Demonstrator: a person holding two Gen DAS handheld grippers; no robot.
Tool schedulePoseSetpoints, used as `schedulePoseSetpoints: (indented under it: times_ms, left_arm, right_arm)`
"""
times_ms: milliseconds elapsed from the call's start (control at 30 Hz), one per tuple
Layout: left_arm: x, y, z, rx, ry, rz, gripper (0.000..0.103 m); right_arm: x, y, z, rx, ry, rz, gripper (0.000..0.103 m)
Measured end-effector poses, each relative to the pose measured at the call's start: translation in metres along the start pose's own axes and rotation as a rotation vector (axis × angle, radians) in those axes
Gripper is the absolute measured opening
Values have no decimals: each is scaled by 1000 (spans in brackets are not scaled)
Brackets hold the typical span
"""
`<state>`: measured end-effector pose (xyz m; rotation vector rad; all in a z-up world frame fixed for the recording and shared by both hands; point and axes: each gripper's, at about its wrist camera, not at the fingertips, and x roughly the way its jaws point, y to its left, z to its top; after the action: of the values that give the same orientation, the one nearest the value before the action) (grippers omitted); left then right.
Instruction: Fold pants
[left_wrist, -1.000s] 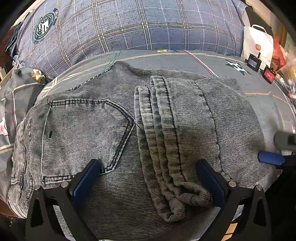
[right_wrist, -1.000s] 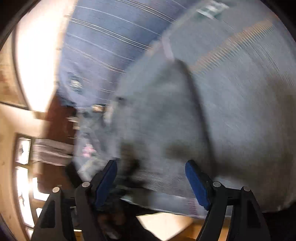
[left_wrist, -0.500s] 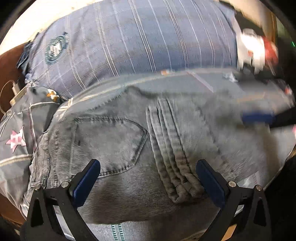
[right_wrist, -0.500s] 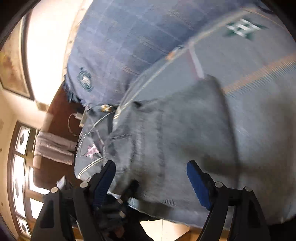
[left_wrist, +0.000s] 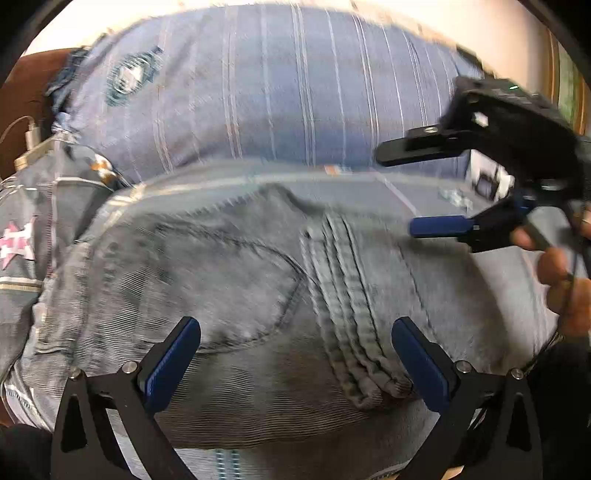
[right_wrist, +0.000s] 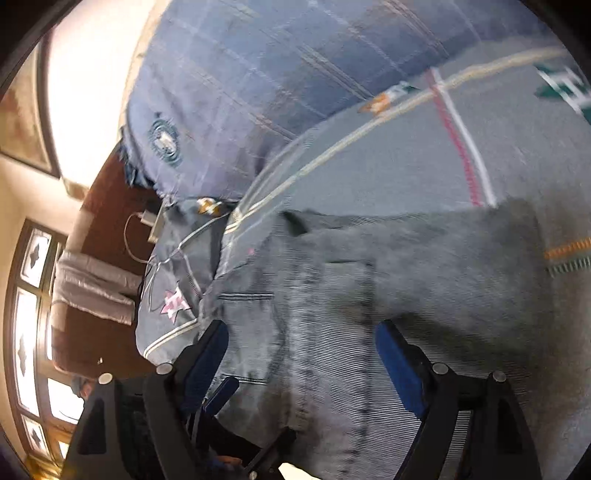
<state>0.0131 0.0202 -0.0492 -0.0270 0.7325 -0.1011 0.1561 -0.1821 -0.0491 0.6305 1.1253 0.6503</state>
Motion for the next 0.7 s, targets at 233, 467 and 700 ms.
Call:
schedulePoseSetpoints:
  times_ms: [233,467,700]
  left_arm:
    - [-12,50,3,-179,-86,76,103]
    - [6,71,-2,-244,-32,96,103]
    - [8,70,-5,-256,-39,97,103]
  right_arm:
    - [59,43,35,-81,125,75,84]
    - [105,13,68,-4,92,8,84]
    - [60,44,38,-116,-5,-16,84]
